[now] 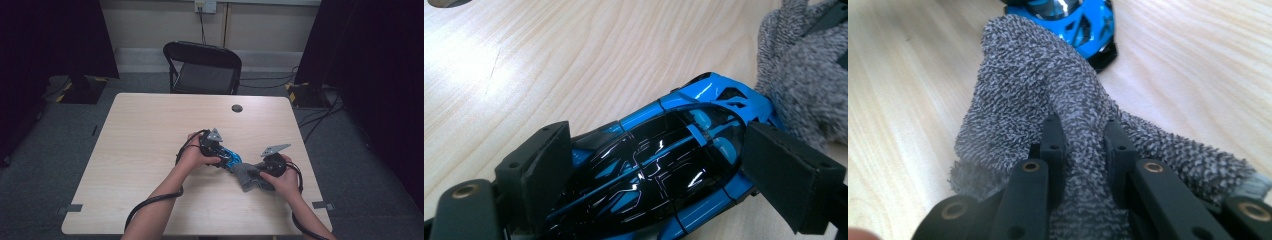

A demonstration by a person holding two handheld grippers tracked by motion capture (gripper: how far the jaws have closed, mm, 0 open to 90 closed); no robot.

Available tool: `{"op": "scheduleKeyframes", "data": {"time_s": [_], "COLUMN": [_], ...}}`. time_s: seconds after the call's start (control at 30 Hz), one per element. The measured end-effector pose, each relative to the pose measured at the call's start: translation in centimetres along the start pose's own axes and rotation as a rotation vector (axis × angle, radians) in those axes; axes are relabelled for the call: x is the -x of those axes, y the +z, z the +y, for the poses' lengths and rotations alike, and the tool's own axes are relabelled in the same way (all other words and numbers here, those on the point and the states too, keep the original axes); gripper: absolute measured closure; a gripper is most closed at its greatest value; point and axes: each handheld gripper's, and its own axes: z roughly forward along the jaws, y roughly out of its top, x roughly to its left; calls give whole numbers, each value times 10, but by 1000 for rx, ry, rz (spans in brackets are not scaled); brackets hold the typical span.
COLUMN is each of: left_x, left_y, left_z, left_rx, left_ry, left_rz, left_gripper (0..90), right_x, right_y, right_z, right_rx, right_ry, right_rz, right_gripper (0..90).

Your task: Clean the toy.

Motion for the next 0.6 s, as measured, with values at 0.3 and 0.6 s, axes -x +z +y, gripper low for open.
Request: {"op": "scheduleKeyframes", "data": {"time_s": [0.3,0.6], "left_x": [0,1], "left_y": [0,0], "left_z": [-1,-1], "left_rx": [14,9], "left_ry": [1,-1], "left_rz": [1,0], "left_gripper": [132,132], "right_x": [14,22], "right_y": [-2,-2], "right_z": [-1,5], "right_rx": [17,1], "right_ry": [49,61], "right_rz": [-23,-53], "right_gripper": [757,757]}}
